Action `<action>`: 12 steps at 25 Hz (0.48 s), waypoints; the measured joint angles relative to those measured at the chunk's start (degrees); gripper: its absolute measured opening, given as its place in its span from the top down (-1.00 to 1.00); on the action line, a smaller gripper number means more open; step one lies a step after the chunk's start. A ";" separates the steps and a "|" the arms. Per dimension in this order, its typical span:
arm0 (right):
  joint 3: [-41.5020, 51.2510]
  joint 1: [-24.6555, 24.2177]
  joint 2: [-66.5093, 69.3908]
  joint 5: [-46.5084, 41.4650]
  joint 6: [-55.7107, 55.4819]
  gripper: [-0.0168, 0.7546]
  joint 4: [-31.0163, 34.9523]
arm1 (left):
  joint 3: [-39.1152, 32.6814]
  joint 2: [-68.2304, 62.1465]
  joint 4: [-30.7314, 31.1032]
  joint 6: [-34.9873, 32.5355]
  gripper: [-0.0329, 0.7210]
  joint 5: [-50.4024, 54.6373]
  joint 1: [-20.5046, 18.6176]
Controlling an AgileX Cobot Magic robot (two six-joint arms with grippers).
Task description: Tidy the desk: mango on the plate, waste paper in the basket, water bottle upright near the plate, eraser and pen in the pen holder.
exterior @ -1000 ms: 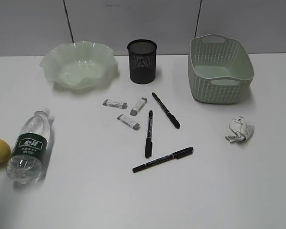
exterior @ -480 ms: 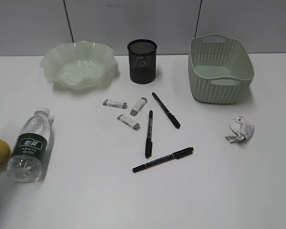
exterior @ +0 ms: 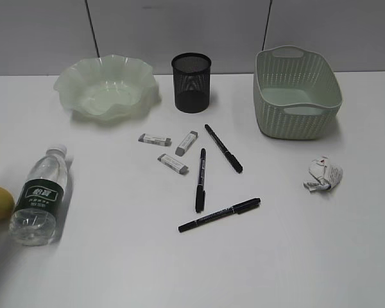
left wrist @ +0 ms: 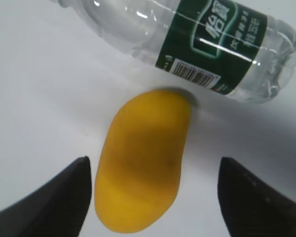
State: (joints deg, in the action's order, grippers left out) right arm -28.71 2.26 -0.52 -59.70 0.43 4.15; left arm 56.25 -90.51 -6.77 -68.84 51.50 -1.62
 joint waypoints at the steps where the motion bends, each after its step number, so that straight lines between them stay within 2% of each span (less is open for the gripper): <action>1: 0.00 0.00 0.00 0.00 0.00 -0.32 0.00 | 0.00 -0.50 0.00 -0.25 -0.72 -0.32 0.02; 6: 0.00 0.00 0.00 0.00 0.00 -0.32 0.00 | 0.00 -3.44 3.83 -0.43 -0.85 -1.83 2.36; 12: 0.00 0.00 0.00 0.00 0.00 -0.32 0.00 | 0.27 -6.69 6.39 -0.48 -0.88 -3.61 3.43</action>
State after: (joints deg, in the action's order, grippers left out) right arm -28.71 2.26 -0.52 -59.70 0.43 4.15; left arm 56.53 -97.20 -0.38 -69.32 47.89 1.81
